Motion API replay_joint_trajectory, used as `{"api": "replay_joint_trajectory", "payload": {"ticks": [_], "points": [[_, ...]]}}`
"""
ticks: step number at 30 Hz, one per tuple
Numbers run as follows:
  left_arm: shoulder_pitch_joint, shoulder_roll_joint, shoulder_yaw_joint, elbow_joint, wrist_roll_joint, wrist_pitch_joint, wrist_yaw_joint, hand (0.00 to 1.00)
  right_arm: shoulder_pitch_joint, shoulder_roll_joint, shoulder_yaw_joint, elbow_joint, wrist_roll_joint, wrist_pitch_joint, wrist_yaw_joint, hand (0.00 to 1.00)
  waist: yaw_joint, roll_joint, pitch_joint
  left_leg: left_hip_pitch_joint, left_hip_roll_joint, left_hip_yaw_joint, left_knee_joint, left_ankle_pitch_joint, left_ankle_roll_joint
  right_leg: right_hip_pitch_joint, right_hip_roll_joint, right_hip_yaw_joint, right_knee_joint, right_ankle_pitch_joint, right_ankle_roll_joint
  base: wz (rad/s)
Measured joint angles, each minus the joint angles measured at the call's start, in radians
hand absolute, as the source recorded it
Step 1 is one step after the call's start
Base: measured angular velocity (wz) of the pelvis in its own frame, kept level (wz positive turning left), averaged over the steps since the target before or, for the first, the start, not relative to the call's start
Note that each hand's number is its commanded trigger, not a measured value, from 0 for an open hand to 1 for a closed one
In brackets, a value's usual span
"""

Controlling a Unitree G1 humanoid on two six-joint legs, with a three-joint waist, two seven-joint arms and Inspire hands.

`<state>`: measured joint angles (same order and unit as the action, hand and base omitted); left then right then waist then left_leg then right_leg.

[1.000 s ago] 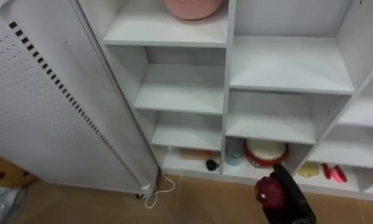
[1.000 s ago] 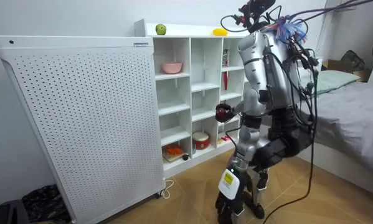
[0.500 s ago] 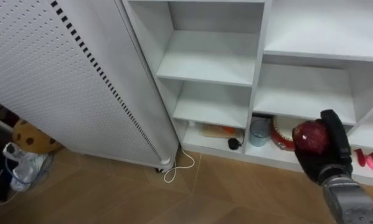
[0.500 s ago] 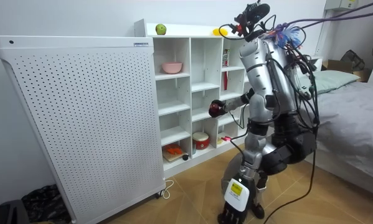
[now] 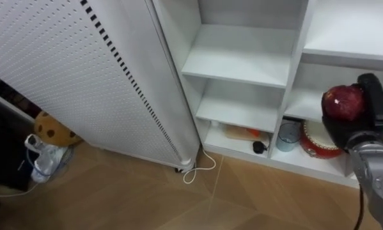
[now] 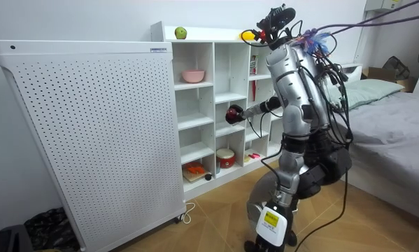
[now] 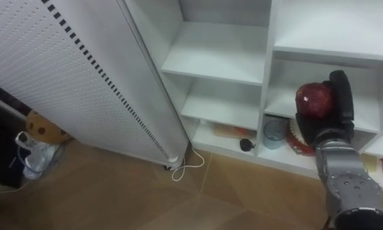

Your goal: Arrange fruit in the closet

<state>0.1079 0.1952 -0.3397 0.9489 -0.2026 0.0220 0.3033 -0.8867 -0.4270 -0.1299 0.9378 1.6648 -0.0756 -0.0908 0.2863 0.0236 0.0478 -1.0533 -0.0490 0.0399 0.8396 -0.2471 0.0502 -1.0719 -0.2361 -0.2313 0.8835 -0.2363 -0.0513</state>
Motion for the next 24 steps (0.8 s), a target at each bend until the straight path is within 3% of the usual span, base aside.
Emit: {"api": "replay_joint_trajectory", "payload": {"ticks": [9, 10, 11, 20, 24], "points": [[0.004, 0.023, 0.0, -0.028, 0.02, -0.001, 0.021, 0.0, 0.0, -0.009, -0.013, 0.001, -0.003, -0.019, -0.041, 0.99, 0.02, 0.014, -0.0044, -0.003, 0.001, 0.005, 0.018, -0.012, 0.011, 0.0, -0.008, -0.002, 0.009, -0.006, 0.004, -0.01], [0.004, 0.024, 0.001, -0.028, 0.023, 0.0, 0.021, 0.0, 0.0, -0.009, -0.013, 0.001, -0.003, -0.019, -0.041, 0.46, 0.021, 0.014, -0.0046, 0.001, 0.0, 0.007, 0.021, -0.013, 0.012, 0.002, -0.009, 0.003, 0.015, -0.009, 0.007, 0.05], [0.005, 0.024, 0.001, -0.028, 0.024, 0.0, 0.022, 0.0, 0.0, -0.009, -0.013, 0.001, -0.003, -0.019, -0.041, 0.0, 0.021, 0.014, -0.0047, 0.003, 0.0, 0.009, 0.023, -0.013, 0.013, 0.002, -0.008, 0.006, 0.019, -0.012, 0.009, 0.07], [0.058, 0.025, 0.004, -0.065, 0.087, -0.001, 0.042, 0.0, -0.003, -0.018, -0.03, 0.001, -0.005, -0.027, -0.08, 0.0, 0.018, 0.017, -0.0064, 0.006, -0.003, 0.008, 0.045, -0.024, 0.011, 0.005, -0.019, 0.008, 0.052, -0.036, 0.013, 0.04], [0.092, 0.031, 0.001, -0.094, 0.088, 0.001, 0.042, 0.0, -0.009, -0.054, -0.054, 0.004, -0.017, -0.036, -0.104, 0.0, 0.014, 0.021, -0.0081, 0.006, -0.016, 0.005, 0.045, -0.028, 0.006, 0.002, -0.039, 0.005, 0.067, -0.048, 0.018, 0.11]]}}
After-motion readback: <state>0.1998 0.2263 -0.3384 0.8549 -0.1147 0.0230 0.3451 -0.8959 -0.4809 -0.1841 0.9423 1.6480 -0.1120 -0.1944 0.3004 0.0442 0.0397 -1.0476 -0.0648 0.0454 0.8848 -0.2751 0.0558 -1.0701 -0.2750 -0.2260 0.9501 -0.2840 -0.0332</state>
